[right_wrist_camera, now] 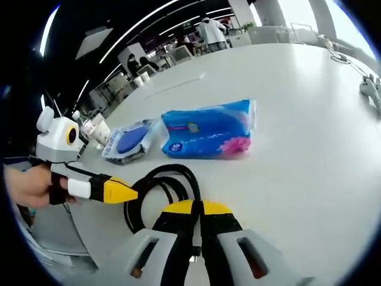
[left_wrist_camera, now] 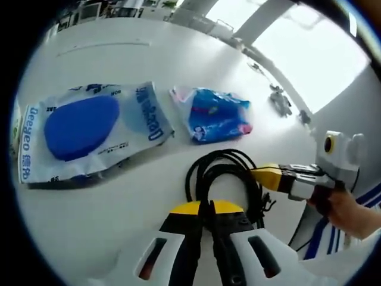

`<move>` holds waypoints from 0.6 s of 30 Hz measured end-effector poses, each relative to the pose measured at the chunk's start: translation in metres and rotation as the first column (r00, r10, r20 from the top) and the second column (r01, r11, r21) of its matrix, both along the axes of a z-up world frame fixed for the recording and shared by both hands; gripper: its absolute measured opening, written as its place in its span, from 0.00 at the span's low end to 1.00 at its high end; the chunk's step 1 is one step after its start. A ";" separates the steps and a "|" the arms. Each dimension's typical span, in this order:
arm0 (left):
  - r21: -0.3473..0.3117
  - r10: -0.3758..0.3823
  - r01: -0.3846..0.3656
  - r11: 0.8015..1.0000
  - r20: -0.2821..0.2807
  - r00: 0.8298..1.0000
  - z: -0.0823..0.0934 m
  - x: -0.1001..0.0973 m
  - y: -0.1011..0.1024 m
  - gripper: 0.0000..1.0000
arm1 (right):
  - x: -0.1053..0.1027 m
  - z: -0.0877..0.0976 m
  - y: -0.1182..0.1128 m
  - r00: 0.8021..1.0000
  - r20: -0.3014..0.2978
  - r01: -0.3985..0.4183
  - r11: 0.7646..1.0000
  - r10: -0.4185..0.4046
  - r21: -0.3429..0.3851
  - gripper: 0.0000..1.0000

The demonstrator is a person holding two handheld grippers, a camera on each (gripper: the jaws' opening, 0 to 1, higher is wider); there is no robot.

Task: Arrange the tabletop items into an orderly group along one side of the table until the central work area is clear of visible clutter.

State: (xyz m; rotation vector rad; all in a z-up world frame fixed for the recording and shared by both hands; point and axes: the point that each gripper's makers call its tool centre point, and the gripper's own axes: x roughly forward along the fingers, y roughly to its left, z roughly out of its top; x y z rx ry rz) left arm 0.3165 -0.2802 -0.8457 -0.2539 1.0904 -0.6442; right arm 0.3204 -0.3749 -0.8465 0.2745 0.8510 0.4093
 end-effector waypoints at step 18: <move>-0.013 -0.032 0.032 0.999 0.011 0.999 0.001 -0.001 -0.003 0.05 | 0.001 -0.001 0.001 1.000 -0.006 -0.029 0.999 0.029 -0.043 0.00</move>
